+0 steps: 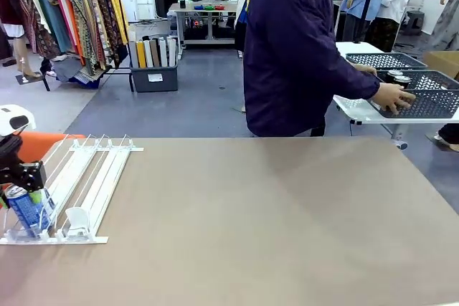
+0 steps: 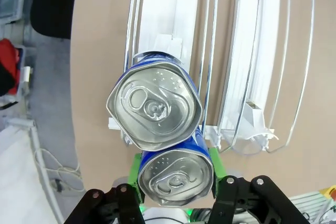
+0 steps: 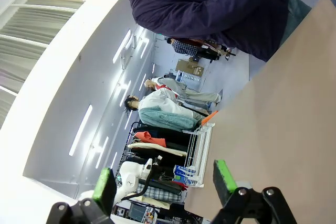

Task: Retrieve and store the cans from the dispenser.
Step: Pick up one can from the Automatic Can Dispenser and place it in the middle of the table.

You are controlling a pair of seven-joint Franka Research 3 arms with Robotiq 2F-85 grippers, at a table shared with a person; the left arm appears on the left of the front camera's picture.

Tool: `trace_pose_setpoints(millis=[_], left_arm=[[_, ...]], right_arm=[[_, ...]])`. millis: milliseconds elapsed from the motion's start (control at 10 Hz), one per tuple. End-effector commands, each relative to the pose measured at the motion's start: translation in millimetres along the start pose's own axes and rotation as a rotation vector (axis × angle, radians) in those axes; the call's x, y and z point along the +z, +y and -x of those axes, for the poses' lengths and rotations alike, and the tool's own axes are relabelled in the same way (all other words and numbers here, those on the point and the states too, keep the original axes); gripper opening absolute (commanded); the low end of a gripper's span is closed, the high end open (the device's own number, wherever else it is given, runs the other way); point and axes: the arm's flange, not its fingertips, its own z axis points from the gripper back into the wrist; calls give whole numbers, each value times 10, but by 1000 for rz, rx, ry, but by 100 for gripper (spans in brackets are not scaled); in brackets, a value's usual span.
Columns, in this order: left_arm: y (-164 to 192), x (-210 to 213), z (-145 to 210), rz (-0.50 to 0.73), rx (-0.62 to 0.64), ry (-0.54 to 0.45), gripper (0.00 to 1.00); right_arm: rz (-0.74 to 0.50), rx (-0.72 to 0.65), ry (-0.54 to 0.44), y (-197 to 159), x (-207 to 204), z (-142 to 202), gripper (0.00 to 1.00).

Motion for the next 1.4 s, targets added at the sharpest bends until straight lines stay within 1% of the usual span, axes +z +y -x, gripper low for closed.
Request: trace_pose_setpoints(millis=[0,300,400,500,700,800,900,1100,1200,1300], left_arm=[[-24,6,159,-12,-36,-54,0],[-45,597,430,-29,-77,-95,0],[2,869,574,-11,-95,-105,0],[57,1119,698,-2,-105,-139,0],[191,1592,929,46,-143,-246,0],[287,1812,1018,49,-124,-321,0],[346,1951,1056,58,-111,-373,0],[422,2042,1046,92,-82,-430,0],[518,2024,1023,131,-49,-436,0],[387,2101,1138,79,-88,-399,0]], right_arm=[[-10,1,-9,45,-18,-26,100],[-10,1,-9,45,-18,-26,100],[-10,1,-9,45,-18,-26,100],[-10,1,-9,45,-18,-26,100],[-10,1,-9,45,-18,-26,100],[-10,1,-9,45,-18,-26,100],[-10,1,-9,45,-18,-26,100],[-10,1,-9,45,-18,-26,100],[-10,1,-9,45,-18,-26,100],[-10,1,-9,45,-18,-26,100]])
